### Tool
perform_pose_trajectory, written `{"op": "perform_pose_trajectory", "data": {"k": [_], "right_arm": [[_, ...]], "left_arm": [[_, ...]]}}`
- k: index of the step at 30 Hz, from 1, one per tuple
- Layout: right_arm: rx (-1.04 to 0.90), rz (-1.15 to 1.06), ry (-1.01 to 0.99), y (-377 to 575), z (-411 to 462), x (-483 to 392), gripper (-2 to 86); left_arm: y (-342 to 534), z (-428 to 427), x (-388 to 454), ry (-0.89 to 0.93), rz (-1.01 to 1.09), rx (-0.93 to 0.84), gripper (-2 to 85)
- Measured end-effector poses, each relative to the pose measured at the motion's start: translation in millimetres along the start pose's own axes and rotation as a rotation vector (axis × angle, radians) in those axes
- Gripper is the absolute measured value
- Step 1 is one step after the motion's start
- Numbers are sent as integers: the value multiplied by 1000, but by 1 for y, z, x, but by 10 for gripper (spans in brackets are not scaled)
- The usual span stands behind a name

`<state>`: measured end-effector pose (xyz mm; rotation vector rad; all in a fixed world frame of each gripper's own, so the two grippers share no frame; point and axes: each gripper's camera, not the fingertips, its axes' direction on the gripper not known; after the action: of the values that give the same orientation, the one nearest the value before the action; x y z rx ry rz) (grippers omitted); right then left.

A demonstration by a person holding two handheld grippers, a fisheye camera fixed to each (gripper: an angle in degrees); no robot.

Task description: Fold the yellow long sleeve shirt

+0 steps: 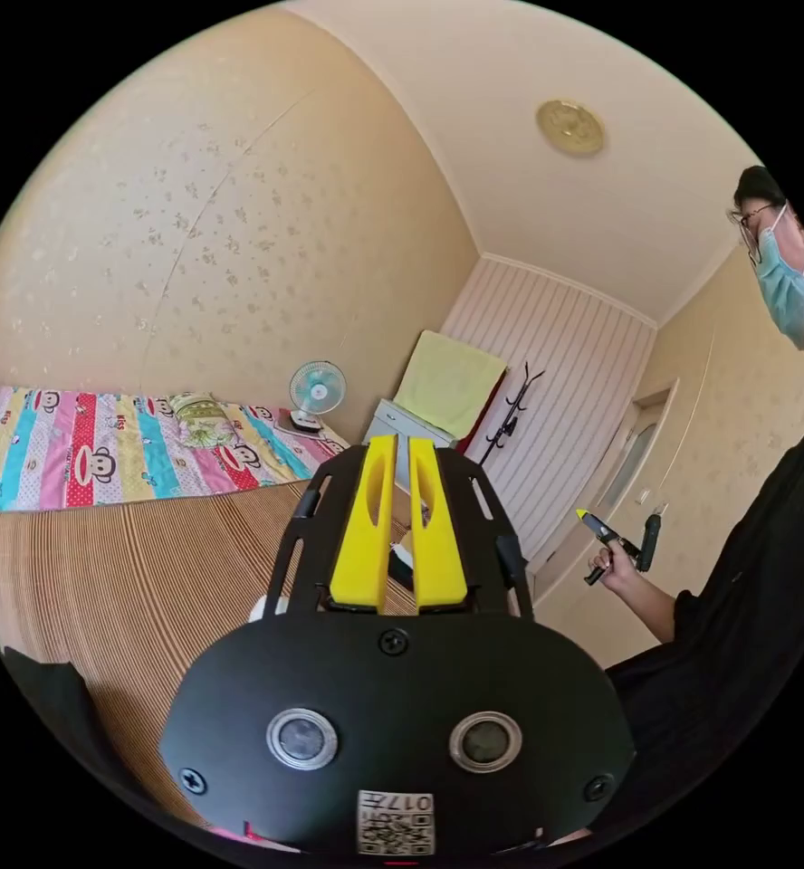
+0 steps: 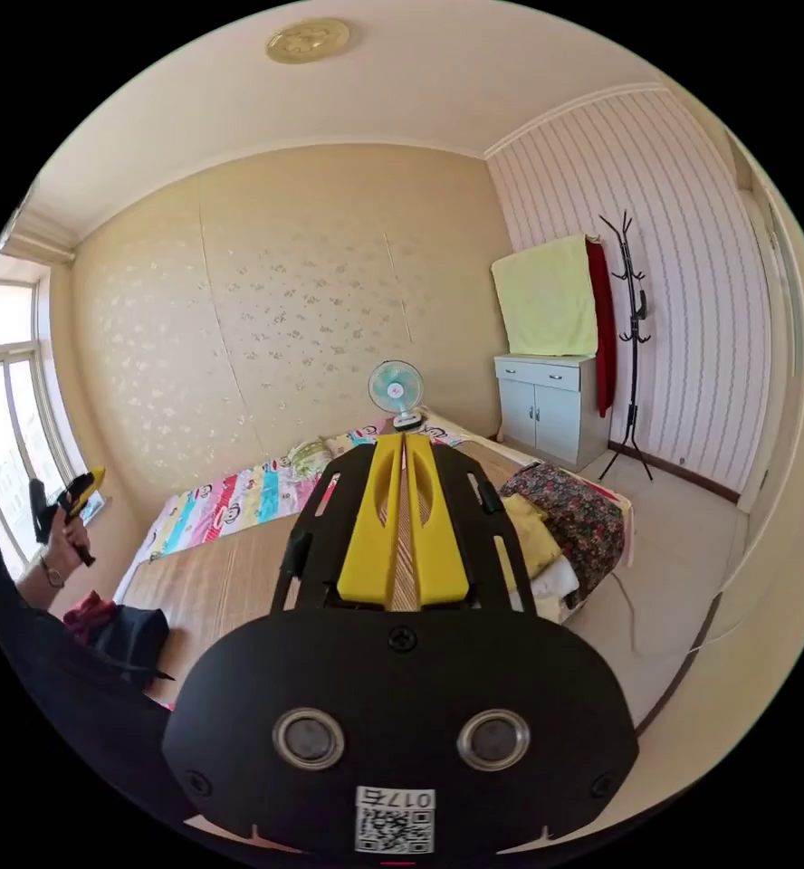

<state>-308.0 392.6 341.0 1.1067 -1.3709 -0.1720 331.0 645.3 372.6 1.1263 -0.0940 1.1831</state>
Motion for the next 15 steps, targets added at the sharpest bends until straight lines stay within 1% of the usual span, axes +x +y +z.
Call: {"op": "perform_pose_trajectory", "data": {"k": [1,4,7,8,11,13,15], "right_arm": [[-21,-48,33,2,6,17,3],[-147,-67,107,2,33,69,4],[-288,-52,99,0,70,122,8],[-357,-22,94,-2,89,144,11],[-492,109,100,-7,135,198,26],[-525,189,55,-11,162,228,39],[-552,258,19,-13,190,257,53]], "left_arm": [[-1,11,6,10,5,-9,28],[-3,60,28,57,-6,-15,30],[7,94,47,32,-37,41,38],[12,107,53,25,-56,50,39],[18,137,65,37,-55,-17,47],[20,147,72,-16,-28,-54,55],[27,150,74,-99,-40,-36,64]]}}
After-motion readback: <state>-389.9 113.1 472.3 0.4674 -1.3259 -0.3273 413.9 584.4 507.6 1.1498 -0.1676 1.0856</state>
